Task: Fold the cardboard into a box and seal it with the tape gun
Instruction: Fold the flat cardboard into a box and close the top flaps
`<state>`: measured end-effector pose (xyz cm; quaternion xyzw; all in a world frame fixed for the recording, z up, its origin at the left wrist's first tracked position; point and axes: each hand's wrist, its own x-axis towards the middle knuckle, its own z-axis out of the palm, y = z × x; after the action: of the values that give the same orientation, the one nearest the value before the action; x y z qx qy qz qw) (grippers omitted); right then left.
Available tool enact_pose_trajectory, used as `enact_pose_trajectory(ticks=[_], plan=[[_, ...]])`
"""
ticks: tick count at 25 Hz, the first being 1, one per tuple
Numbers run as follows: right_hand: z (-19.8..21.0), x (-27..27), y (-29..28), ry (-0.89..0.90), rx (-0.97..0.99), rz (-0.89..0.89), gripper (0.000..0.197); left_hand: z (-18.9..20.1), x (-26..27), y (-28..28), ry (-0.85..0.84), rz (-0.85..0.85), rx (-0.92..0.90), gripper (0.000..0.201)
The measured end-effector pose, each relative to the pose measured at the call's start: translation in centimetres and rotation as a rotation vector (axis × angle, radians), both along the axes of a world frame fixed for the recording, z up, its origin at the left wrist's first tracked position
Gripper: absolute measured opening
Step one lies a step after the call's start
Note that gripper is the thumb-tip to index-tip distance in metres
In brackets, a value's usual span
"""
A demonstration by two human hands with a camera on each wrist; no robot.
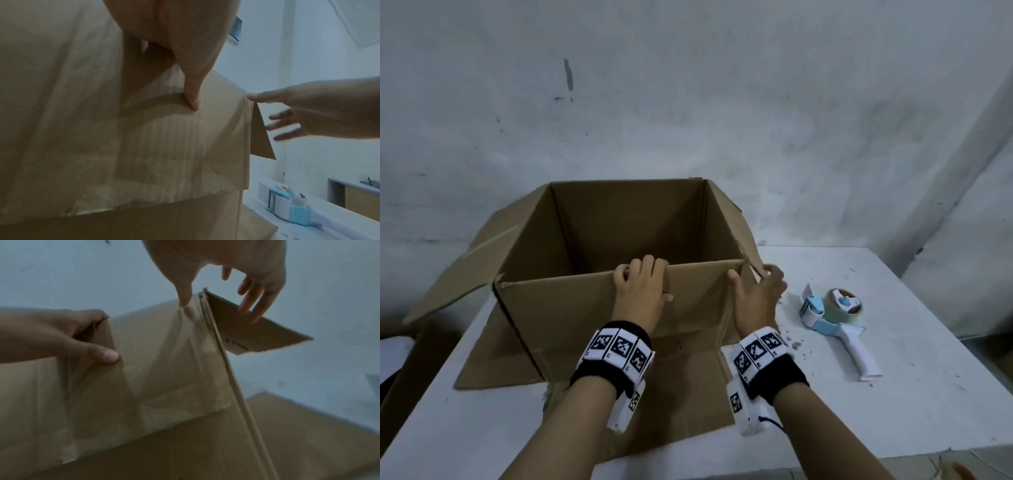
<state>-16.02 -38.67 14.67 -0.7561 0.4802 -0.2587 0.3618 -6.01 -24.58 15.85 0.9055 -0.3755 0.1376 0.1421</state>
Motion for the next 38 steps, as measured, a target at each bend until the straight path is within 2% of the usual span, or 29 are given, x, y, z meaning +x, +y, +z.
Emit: enact_pose_trajectory(ticks=[2,4,6,7,8,9,11,12,14,15,16,18,19,20,22,25,27,30,32,34,38], plan=[[-1.0,0.1,-0.6,-0.127,0.217,0.001,0.058,-0.2,0.1,0.3,0.017,-0.015,-0.010,0.045],[-0.3,0.5,-1.9,-0.380,0.292,0.025,0.051,-0.2,0.3,0.3,0.044,-0.016,-0.013,0.045],[2.0,0.9,-2.5,-0.593,0.211,0.115,0.047,-0.2,0.3,0.2,0.061,-0.017,-0.046,0.046],[3.0,1.2,-2.6,-0.608,0.104,0.231,0.046,-0.3,0.3,0.2,0.059,-0.012,-0.055,0.047],[3.5,1.7,-2.6,-0.532,-0.039,0.381,0.046,-0.4,0.2,0.2,0.056,0.001,-0.056,0.048],[3.8,2.2,-2.4,-0.355,-0.213,0.543,0.047,-0.4,0.1,0.2,0.054,0.013,-0.057,0.049],[3.1,3.1,-1.8,0.137,-0.531,0.778,0.053,-0.6,0.3,0.2,0.029,0.016,-0.042,0.053],[2.7,3.3,-1.6,0.288,-0.615,0.815,0.061,-1.0,0.3,0.3,-0.011,-0.004,-0.035,0.054],[2.4,3.3,-1.7,0.348,-0.688,0.807,0.074,-2.1,0.0,1.4,-0.120,-0.018,-0.112,0.058],[2.3,3.1,-1.8,0.359,-0.711,0.809,0.075,-2.7,-0.3,2.2,-0.100,0.047,-0.260,0.059],[2.2,3.0,-2.0,0.372,-0.724,0.815,0.076,-3.2,-0.7,3.2,-0.007,0.194,-0.482,0.061],[2.3,2.8,-2.1,0.390,-0.730,0.834,0.075,-3.0,-0.6,5.6,0.255,0.590,-0.965,0.067],[2.3,2.8,-2.1,0.394,-0.728,0.844,0.075,-2.1,-0.4,6.7,0.380,0.758,-1.125,0.071],[2.2,2.9,-2.1,0.394,-0.732,0.848,0.075,-1.1,0.1,7.6,0.505,0.850,-1.237,0.073],[2.2,2.9,-2.1,0.392,-0.744,0.843,0.078,0.8,2.1,9.2,0.656,0.819,-1.344,0.073],[2.3,2.7,-2.0,0.395,-0.770,0.835,0.087,2.3,5.3,11.1,0.561,0.685,-1.421,0.066],[2.3,2.5,-1.8,0.407,-0.756,0.830,0.082,2.8,6.3,11.3,0.516,0.652,-1.448,0.064],[3.5,3.1,-2.1,0.379,-0.636,0.762,0.074,3.2,6.5,10.6,0.481,0.680,-1.262,0.045],[4.8,4.2,-2.3,0.439,-0.572,0.777,0.062,3.4,6.2,10.3,0.467,0.718,-1.128,0.038],[5.6,5.5,-2.2,0.536,-0.562,0.878,0.055,3.3,6.3,10.4,0.457,0.719,-1.067,0.038],[6.9,6.8,-2.4,0.635,-0.558,0.981,0.061,3.1,6.6,10.7,0.429,0.705,-1.048,0.031]])
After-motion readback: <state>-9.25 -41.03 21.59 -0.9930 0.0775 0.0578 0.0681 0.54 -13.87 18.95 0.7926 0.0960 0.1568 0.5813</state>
